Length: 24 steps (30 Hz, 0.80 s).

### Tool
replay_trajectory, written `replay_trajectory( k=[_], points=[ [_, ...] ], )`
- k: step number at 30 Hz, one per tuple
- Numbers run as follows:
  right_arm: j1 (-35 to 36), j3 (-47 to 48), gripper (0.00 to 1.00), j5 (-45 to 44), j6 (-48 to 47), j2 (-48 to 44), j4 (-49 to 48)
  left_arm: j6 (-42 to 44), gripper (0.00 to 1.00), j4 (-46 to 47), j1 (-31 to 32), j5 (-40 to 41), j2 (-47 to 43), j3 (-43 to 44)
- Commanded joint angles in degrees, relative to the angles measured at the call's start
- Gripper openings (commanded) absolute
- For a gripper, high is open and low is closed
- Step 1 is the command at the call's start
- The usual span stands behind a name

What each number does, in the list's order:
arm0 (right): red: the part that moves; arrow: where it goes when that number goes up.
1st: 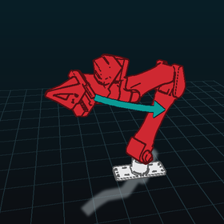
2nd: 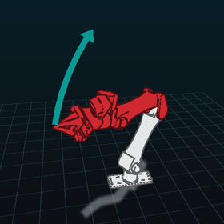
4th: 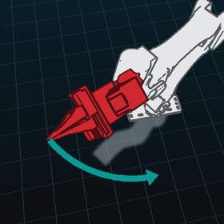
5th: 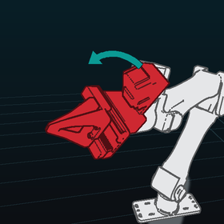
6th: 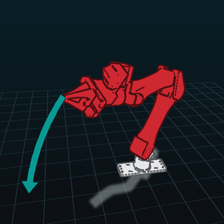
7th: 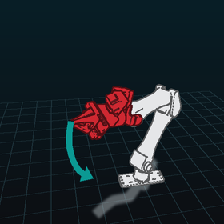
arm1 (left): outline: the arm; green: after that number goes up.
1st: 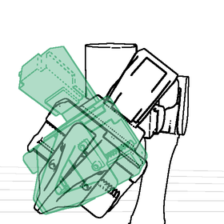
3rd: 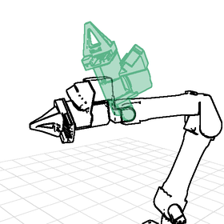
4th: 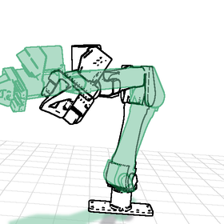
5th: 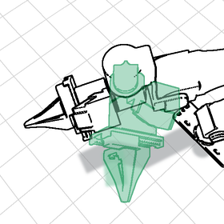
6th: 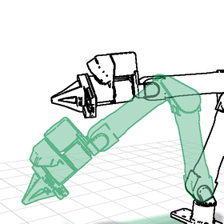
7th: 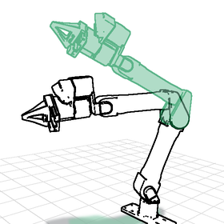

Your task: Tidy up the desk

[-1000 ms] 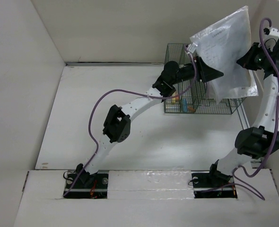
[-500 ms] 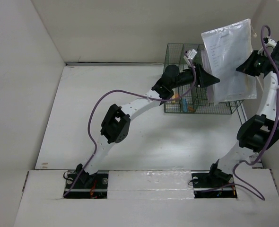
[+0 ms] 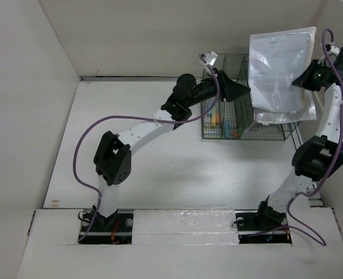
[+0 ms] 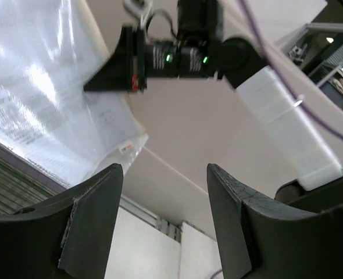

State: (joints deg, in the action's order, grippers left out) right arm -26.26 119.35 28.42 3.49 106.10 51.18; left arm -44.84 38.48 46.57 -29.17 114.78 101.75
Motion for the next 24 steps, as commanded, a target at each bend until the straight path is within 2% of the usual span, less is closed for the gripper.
replay_trajectory(
  k=[1, 10, 24],
  points=[
    [-0.3, 4.6, 0.00, -0.2, 1.2, 0.5, -0.2, 4.5, 0.55, 0.9, -2.3, 3.3, -10.7, -2.3],
    [0.2, 11.9, 0.00, -1.8, -1.1, 4.5, 5.2, 9.9, 0.56, -2.4, -3.5, 7.3, -20.1, -11.4],
    [-0.4, 10.2, 0.00, 8.4, -4.5, 6.7, 7.5, 9.8, 0.56, -5.2, -3.5, 5.4, -16.7, -8.9]
  ],
)
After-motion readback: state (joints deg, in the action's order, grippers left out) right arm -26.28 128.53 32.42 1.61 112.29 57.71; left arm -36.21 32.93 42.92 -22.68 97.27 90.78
